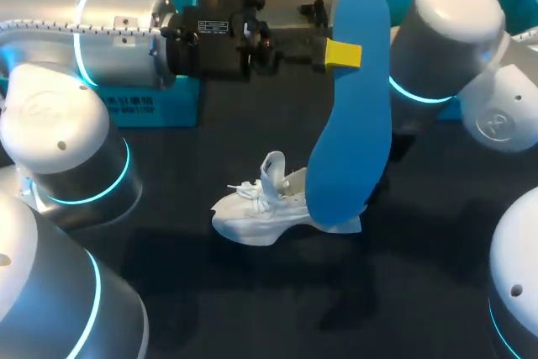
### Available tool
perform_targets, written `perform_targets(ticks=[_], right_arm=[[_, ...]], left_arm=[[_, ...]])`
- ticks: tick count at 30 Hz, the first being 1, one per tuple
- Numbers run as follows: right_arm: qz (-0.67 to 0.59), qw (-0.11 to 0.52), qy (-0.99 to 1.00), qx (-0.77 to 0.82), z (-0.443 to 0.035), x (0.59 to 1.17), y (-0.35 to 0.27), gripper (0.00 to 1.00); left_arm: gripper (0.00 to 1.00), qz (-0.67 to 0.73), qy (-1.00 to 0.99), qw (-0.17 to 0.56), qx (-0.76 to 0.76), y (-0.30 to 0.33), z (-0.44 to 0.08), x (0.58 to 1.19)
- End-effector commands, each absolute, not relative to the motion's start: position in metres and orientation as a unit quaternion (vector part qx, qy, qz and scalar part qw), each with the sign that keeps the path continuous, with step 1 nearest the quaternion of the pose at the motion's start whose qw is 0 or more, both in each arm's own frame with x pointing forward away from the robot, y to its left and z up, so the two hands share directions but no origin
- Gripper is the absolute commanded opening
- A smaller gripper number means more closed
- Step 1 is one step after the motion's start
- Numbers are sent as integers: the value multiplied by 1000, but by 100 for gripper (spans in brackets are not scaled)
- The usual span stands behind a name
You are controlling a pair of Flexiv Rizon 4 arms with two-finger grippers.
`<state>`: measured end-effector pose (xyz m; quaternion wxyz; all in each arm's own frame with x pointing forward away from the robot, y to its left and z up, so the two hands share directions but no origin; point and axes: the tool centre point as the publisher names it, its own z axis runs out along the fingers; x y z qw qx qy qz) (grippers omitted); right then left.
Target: Take the shoe out of the shoebox, open the shoe tongue, remove and reinsert the insole, then place the shoe into the shoebox
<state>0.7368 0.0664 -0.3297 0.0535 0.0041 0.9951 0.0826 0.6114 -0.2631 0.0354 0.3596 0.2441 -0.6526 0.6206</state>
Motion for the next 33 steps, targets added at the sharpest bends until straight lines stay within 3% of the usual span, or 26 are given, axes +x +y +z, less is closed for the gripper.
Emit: perform_targets(ticks=[1, 20, 33], right_arm=[[90, 56, 994, -1, -330, 735, 68, 100], [90, 49, 995, -2, -326, 740, 73, 100], [85, 59, 994, -33, -328, 785, 123, 100]], left_arm=[[0, 620, -653, 360, 244, -264, 35, 611], [0, 620, -653, 360, 244, -264, 35, 611], [0, 620, -653, 360, 244, -264, 35, 611]])
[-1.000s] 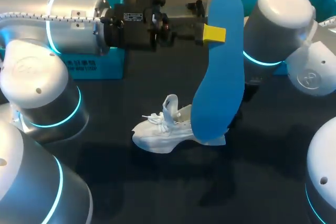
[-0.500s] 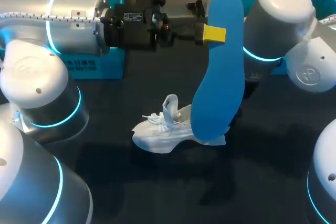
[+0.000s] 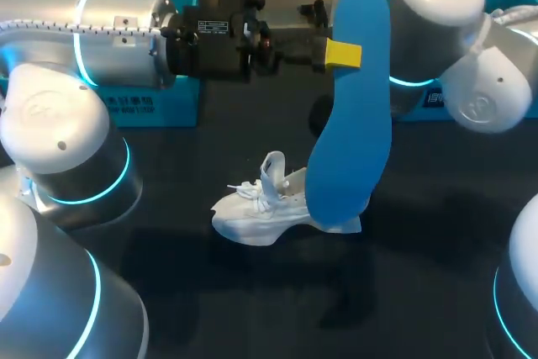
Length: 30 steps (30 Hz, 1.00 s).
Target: Take the shoe out of the shoebox, open the shoe tongue, remove and reinsert the insole, then place the shoe into the shoebox
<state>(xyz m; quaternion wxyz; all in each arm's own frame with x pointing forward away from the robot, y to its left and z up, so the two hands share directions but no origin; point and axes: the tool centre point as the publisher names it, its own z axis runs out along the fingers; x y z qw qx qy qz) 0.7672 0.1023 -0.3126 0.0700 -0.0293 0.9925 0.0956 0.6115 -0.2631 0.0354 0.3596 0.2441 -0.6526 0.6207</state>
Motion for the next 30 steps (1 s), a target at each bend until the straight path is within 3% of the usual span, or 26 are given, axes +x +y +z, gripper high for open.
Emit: perform_targets(ticks=[1, 15, 20, 21, 22, 27, 29, 30], right_arm=[[85, 57, 994, -36, -331, 788, 127, 100], [107, 40, 993, -40, -372, 792, 148, 99], [100, 25, 994, -43, -382, 791, 152, 79], [99, 23, 994, -43, -384, 791, 152, 70], [97, 18, 994, -40, -386, 790, 151, 49], [94, 9, 995, -40, -390, 788, 149, 35], [87, 1, 995, -38, -391, 786, 149, 23], [88, 1, 995, -38, -391, 784, 148, 10]], left_arm=[[0, 620, -653, 360, 244, -264, 35, 611], [0, 620, -653, 360, 244, -264, 35, 611], [0, 620, -653, 360, 244, -264, 35, 611], [0, 620, -653, 360, 244, -264, 35, 611], [0, 620, -653, 360, 244, -264, 35, 611], [0, 620, -653, 360, 244, -264, 35, 611], [0, 620, -653, 360, 244, -264, 35, 611], [0, 620, -653, 360, 244, -264, 35, 611]])
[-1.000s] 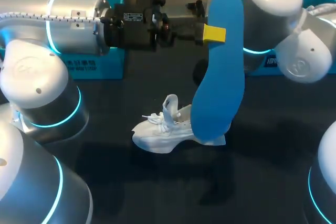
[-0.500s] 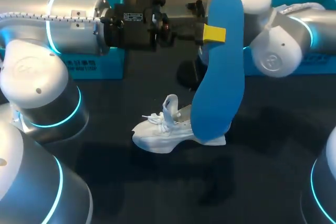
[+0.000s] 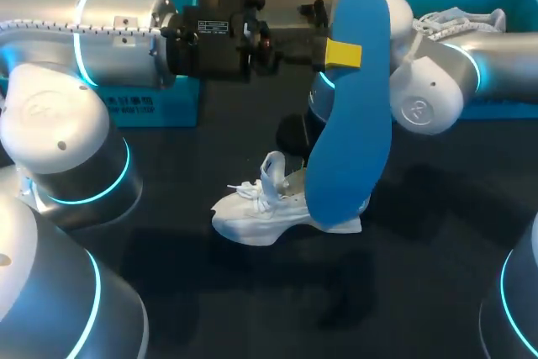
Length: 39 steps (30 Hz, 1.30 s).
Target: Take the shoe out of the shoebox, open the shoe tongue, remove and reinsert the insole, then place the shoe into the shoebox
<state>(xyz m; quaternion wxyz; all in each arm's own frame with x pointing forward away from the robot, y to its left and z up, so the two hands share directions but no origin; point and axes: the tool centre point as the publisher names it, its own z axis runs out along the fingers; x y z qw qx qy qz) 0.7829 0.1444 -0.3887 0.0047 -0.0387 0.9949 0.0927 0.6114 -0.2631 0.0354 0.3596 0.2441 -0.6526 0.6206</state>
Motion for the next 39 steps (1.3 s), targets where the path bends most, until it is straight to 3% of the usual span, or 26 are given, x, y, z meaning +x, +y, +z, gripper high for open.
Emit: perform_targets(ticks=[1, 13, 27, 31, 39], right_arm=[[88, -1, 996, -36, -392, 783, 147, 0], [119, -38, 991, 39, -374, 762, 132, 0], [190, -211, 920, 269, -358, 746, 114, 0], [242, -201, 882, 350, -361, 739, 120, 0], [218, -176, 826, 489, -347, 736, 132, 0]], left_arm=[[0, 620, -653, 360, 244, -264, 35, 611], [0, 620, -653, 360, 244, -264, 35, 611], [0, 620, -653, 360, 244, -264, 35, 611], [0, 620, -653, 360, 244, -264, 35, 611], [0, 620, -653, 360, 244, -264, 35, 611]])
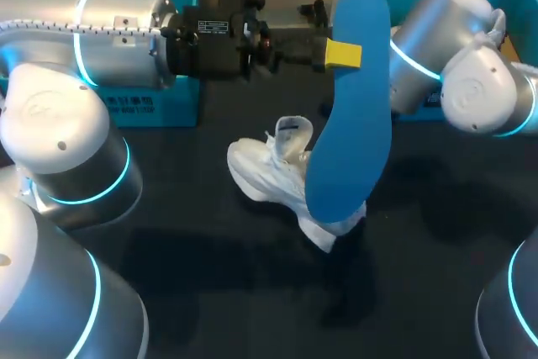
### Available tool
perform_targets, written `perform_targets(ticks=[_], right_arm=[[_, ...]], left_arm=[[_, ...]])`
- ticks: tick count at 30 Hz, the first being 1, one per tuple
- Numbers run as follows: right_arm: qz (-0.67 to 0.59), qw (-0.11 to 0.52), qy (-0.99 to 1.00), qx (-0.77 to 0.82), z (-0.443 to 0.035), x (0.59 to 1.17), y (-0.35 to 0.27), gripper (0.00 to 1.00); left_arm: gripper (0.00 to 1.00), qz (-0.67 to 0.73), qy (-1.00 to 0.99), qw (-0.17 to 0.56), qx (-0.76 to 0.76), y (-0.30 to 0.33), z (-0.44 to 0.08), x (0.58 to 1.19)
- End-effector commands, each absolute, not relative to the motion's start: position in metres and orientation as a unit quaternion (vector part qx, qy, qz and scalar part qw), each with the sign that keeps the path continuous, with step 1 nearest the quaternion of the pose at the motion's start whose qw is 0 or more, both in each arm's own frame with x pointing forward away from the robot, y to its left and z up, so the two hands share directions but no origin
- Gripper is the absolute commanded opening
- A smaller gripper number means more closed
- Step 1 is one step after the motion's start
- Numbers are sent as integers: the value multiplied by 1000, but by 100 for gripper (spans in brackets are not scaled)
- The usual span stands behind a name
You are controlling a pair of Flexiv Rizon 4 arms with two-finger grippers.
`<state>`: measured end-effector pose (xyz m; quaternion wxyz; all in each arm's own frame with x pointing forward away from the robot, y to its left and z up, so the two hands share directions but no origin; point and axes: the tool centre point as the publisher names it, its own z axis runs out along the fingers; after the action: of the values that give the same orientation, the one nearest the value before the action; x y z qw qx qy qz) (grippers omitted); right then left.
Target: Take the shoe out of the shoebox, open the shoe tongue, remove and reinsert the insole, then place the shoe into the shoebox
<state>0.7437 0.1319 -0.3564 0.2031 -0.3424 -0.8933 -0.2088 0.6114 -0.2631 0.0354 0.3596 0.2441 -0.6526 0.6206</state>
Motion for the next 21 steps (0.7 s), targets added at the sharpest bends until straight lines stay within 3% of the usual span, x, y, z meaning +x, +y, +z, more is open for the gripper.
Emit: perform_targets(ticks=[1, 21], right_arm=[[-211, 172, -821, -502, -343, 735, 133, 0], [-195, 156, -831, -497, -329, 736, 133, 0]], left_arm=[[0, 620, -653, 360, 244, -264, 35, 611], [0, 620, -653, 360, 244, -264, 35, 611]])
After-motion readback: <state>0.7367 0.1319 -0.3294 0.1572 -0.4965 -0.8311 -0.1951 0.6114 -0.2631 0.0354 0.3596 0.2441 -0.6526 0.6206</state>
